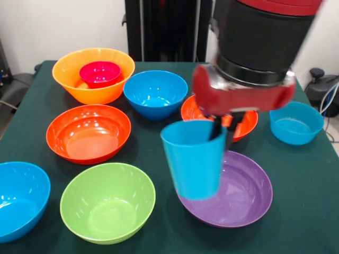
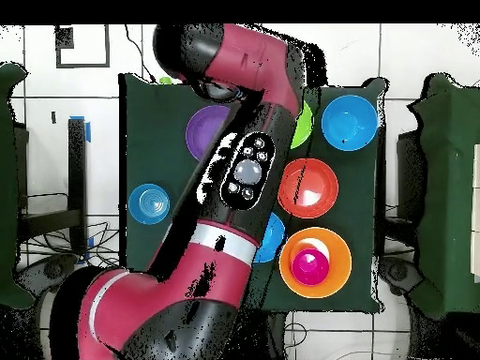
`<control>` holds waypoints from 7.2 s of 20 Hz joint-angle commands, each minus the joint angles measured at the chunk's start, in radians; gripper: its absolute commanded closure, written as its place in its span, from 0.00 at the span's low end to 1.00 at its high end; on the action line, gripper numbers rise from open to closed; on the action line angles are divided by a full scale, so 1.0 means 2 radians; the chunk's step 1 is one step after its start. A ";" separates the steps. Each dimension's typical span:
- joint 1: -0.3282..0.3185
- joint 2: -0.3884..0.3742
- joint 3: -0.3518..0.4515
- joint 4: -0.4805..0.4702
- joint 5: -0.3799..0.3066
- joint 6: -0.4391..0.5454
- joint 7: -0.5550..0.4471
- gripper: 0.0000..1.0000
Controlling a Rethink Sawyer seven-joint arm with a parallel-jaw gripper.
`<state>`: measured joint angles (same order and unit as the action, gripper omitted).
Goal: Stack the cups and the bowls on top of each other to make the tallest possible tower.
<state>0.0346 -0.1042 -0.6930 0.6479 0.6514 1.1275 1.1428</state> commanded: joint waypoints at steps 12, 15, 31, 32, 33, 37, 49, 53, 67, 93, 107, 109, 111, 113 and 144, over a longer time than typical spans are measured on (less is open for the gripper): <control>0.073 -0.189 0.128 0.332 -0.085 -0.101 -0.041 1.00; 0.085 -0.235 0.140 0.393 -0.081 -0.131 -0.040 1.00; 0.059 -0.401 0.211 0.684 -0.127 -0.311 -0.098 1.00; 0.046 -0.413 0.225 0.710 -0.131 -0.334 -0.103 1.00; 0.039 -0.418 0.232 0.721 -0.139 -0.340 -0.102 1.00; 0.001 -0.438 0.270 0.773 -0.179 -0.387 -0.088 1.00; -0.045 -0.440 0.317 0.801 -0.304 -0.444 0.007 1.00; -0.055 -0.427 0.325 0.791 -0.322 -0.418 0.016 1.00; -0.042 -0.343 0.250 0.708 -0.449 -0.360 0.011 1.00; -0.071 -0.301 0.196 0.603 -0.623 -0.296 -0.006 1.00; -0.172 -0.290 0.284 0.614 -0.639 -0.367 -0.015 1.00; -0.183 -0.282 0.296 0.617 -0.642 -0.375 -0.013 1.00; -0.189 -0.276 0.303 0.621 -0.643 -0.384 -0.001 1.00; -0.200 -0.274 0.314 0.630 -0.639 -0.382 0.001 1.00; -0.199 -0.279 0.325 0.634 -0.677 -0.345 0.025 1.00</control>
<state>-0.3937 -0.6928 -0.1053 1.9334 -0.6405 0.4447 1.1428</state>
